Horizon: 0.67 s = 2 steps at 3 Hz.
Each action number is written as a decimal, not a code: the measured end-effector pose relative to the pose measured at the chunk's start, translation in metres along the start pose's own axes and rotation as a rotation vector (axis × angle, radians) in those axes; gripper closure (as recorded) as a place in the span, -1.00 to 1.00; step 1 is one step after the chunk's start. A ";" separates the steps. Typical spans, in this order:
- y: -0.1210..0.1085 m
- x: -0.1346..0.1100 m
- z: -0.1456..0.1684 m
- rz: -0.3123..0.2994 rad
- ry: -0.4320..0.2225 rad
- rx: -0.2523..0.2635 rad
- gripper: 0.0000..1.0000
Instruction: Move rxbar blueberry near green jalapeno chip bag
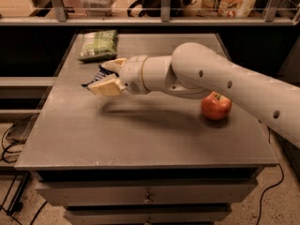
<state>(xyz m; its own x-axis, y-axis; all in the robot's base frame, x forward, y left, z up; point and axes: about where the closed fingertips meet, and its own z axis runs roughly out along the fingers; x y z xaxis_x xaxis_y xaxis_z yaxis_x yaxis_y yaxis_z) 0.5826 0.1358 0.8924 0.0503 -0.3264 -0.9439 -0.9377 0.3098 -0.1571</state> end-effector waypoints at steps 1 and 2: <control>-0.036 0.014 -0.002 0.033 -0.006 0.046 1.00; -0.069 0.024 -0.004 0.056 -0.004 0.076 1.00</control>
Offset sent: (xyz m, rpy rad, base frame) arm 0.1057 -0.0581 -0.0143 0.0347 0.0372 -0.1409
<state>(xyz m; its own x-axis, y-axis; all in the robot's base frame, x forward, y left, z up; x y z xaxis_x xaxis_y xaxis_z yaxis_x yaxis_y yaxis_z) 0.6473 0.1028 0.8820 0.0000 -0.3036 -0.9528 -0.9104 0.3942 -0.1256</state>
